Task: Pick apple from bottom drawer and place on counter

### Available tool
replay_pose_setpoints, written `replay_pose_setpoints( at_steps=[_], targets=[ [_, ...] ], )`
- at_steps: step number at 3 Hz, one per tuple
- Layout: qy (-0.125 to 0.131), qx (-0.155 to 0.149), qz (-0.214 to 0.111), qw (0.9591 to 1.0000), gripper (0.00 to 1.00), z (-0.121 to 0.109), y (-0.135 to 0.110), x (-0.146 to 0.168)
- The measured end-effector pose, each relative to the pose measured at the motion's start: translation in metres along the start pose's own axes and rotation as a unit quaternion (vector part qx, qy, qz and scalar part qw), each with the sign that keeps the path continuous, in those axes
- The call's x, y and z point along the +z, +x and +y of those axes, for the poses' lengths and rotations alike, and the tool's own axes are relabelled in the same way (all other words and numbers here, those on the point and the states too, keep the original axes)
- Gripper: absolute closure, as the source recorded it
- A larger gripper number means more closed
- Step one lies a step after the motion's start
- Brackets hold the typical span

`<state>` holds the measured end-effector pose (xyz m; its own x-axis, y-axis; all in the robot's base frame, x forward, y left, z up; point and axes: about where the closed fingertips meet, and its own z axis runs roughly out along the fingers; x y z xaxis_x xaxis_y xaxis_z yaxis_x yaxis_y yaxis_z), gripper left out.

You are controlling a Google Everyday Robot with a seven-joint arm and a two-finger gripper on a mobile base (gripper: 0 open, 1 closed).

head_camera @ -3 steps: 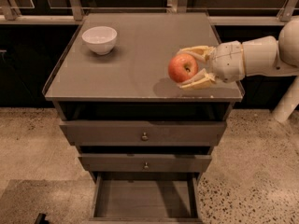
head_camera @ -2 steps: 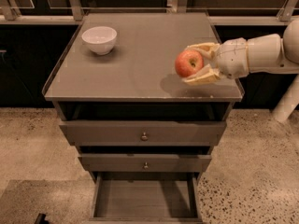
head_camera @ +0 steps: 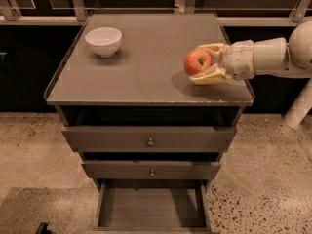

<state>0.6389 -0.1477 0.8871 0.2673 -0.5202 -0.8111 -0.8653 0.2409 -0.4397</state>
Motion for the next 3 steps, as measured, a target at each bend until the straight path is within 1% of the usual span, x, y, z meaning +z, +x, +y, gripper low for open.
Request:
replay_pose_setpoints(
  at_steps=[1,2,3],
  targets=[
    [-0.002,0.016,-0.001,0.9999,1.00,-0.0027,0.0129,0.0120],
    [-0.002,0.016,-0.001,0.9999,0.81,-0.0026,0.0130,0.0121],
    [-0.002,0.016,-0.001,0.9999,0.58,-0.0026,0.0129,0.0122]
  ],
)
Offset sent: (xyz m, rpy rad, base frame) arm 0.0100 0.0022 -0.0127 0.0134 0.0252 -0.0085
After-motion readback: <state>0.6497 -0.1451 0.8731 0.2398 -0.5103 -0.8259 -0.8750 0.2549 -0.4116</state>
